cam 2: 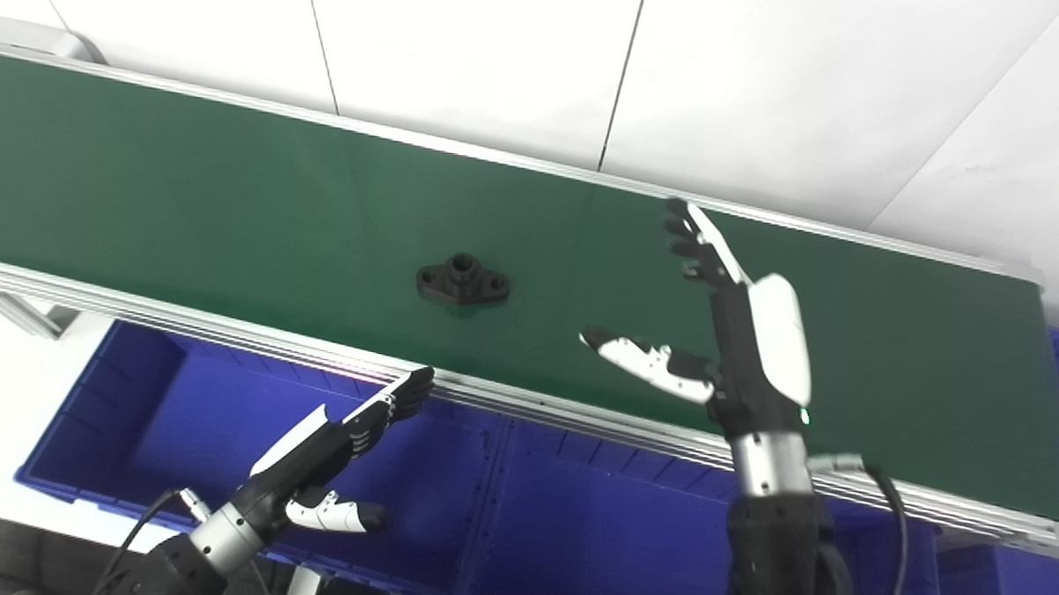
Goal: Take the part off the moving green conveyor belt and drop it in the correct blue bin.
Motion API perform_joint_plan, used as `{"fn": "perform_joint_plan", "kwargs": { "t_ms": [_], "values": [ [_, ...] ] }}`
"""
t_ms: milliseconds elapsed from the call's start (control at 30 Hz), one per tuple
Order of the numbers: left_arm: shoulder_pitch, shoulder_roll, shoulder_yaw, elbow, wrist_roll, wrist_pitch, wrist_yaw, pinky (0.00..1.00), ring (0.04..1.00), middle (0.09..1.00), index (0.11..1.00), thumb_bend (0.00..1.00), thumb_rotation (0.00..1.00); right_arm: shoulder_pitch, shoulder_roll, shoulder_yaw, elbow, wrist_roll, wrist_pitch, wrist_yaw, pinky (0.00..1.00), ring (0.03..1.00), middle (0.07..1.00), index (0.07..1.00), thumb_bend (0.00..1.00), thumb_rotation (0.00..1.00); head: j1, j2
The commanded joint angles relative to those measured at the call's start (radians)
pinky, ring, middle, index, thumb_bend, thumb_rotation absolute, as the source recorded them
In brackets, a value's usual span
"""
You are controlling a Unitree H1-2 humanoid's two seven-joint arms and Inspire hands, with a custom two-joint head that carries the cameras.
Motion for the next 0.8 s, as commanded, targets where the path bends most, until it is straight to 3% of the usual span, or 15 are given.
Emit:
{"fn": "perform_joint_plan", "kwargs": {
  "t_ms": [0, 267, 767],
  "values": [
    [-0.009, 0.007, -0.002, -0.021, -0.005, -0.037, 0.008, 0.98, 1.000, 1.000, 1.000, 0.82, 0.64, -0.047, -0.011, 0.013, -0.005, -0.019, 0.035, 0.022, 0.73, 0.801, 0.844, 0.894, 0.76, 0.39, 0.001, -0.001],
    [-0.010, 0.015, -0.011, -0.022, 0.006, -0.037, 0.020, 0.98, 1.000, 1.000, 1.000, 0.84, 0.66, -0.157, -0.044, 0.062, 0.071, -0.083, 0.104, 0.092, 0.71, 0.794, 0.849, 0.897, 0.77, 0.38, -0.008, -0.005],
    [-0.013, 0.032, -0.032, -0.021, 0.013, -0.037, 0.046, 1.00, 1.000, 1.000, 1.000, 0.87, 0.68, -0.323, -0.103, 0.191, 0.313, -0.157, 0.087, 0.131, 0.71, 0.792, 0.846, 0.885, 0.80, 0.35, -0.028, -0.010]
  ]
}}
